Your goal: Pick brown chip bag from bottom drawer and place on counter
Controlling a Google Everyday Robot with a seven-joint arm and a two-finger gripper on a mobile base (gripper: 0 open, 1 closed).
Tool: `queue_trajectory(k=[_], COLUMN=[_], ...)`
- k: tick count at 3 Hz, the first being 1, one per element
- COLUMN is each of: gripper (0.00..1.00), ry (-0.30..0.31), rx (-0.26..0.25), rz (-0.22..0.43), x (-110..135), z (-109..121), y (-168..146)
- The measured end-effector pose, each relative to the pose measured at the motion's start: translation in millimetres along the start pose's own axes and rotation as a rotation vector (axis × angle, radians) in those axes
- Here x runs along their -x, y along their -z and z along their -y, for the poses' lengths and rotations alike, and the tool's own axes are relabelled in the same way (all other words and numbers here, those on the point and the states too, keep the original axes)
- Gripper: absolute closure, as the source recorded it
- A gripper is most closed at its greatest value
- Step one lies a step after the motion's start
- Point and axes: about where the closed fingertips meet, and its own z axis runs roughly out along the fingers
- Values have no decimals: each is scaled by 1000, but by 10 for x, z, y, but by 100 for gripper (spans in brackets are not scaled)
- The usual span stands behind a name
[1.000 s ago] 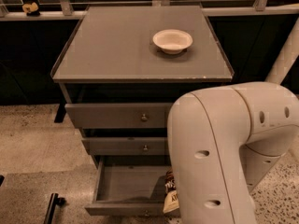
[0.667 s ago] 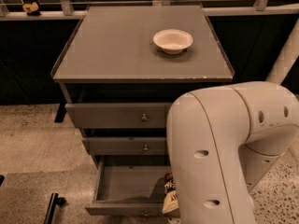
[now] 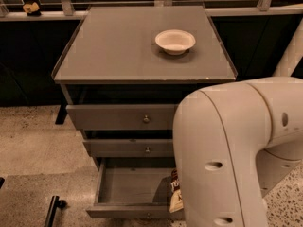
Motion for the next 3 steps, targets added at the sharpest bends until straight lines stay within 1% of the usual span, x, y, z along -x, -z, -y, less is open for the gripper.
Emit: queue_trajectory(k=[1,3], gripper=[100,100], ry=[28,116], rx=[-40,-108], rz=[44,97], x=[192,689], z=[164,402], y=[314,768])
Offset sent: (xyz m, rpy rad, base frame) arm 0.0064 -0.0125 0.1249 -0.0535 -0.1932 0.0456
